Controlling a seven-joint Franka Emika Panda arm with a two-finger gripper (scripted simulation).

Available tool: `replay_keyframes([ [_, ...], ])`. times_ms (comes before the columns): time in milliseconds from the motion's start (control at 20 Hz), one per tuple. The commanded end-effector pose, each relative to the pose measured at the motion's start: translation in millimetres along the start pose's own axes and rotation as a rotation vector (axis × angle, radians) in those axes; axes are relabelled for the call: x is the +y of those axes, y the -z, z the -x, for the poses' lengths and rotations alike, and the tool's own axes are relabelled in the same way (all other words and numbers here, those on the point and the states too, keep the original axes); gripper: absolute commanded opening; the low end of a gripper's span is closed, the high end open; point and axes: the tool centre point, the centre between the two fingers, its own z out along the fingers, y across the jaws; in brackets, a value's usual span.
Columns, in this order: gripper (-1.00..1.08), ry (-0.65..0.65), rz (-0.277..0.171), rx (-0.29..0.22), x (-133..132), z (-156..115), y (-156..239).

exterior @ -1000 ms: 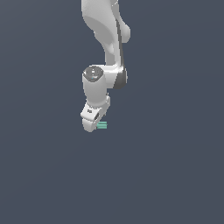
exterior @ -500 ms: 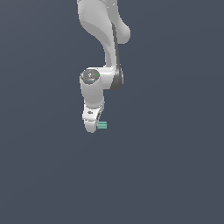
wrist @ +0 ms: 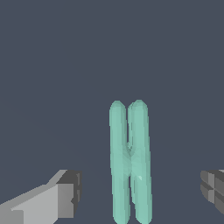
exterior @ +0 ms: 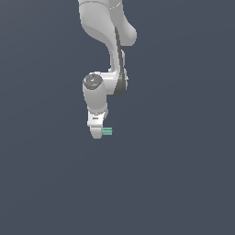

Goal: Pick up the object and move it to a goal position.

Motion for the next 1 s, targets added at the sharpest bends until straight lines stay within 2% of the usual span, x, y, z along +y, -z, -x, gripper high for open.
replay_keyframes([
  [0, 1.00, 0.023, 0.000, 0.001, -1, 1, -1],
  [500, 1.00, 0.035, -0.001, 0.001, -2, 2, -8],
  [950, 1.00, 0.039, -0.001, 0.001, -3, 1, -46],
])
